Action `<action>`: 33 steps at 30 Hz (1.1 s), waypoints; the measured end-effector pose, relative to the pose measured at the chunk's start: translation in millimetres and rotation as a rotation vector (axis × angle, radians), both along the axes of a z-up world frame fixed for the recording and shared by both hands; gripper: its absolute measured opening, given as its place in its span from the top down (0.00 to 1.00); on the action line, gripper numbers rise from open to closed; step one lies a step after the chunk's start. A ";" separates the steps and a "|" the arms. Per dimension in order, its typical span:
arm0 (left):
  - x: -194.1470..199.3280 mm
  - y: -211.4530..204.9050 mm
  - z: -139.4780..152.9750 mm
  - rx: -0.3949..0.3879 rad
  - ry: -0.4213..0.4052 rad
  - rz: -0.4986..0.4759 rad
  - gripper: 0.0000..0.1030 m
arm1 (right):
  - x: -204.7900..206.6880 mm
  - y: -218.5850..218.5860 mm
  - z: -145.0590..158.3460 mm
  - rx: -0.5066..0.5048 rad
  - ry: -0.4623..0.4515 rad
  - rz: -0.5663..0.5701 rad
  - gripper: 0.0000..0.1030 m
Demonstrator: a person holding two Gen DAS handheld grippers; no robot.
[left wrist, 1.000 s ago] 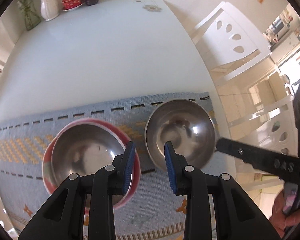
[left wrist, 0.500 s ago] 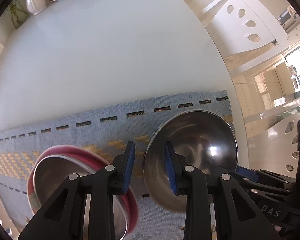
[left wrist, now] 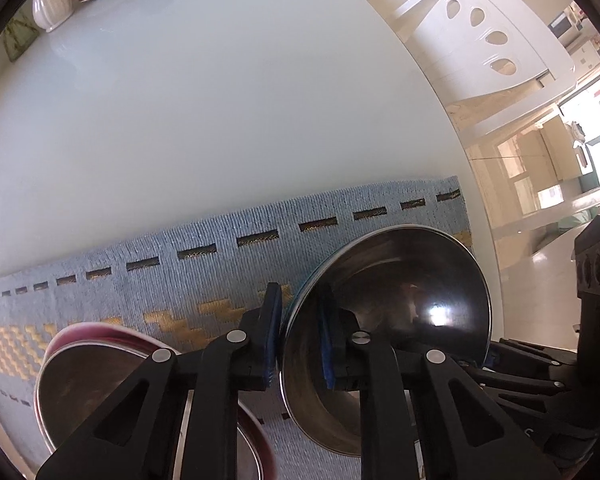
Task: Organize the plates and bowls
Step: 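Move both grippers to the blue-outside steel bowl rim and close them, then lift the blue-outside steel bowl with both grippers and carry it toward the pink bowl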
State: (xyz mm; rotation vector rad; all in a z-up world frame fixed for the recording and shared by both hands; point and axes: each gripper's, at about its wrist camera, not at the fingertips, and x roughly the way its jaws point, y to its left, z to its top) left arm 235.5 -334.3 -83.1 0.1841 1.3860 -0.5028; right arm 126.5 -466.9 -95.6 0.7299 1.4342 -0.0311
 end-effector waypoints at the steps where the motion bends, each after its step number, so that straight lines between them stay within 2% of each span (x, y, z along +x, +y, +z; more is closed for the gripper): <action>1: 0.2 1.0 -0.1 -0.002 -0.005 0.002 0.86 | 0.4 0.8 -0.6 -0.001 -0.002 -0.001 0.69; 3: -1.3 0.8 0.5 -0.002 -0.017 0.003 0.86 | 1.9 2.8 -1.7 0.006 -0.007 0.003 0.78; 5: -2.5 -1.8 0.9 0.008 -0.027 -0.010 0.86 | 1.5 2.9 -2.7 0.009 -0.008 -0.008 0.81; 11: -3.5 2.6 4.9 -0.015 -0.015 0.008 0.87 | 1.5 3.6 0.4 -0.006 -0.017 -0.007 0.82; 33: -10.1 16.8 39.0 -0.023 -0.074 0.016 0.87 | -0.5 8.3 22.3 -0.022 -0.066 0.004 0.82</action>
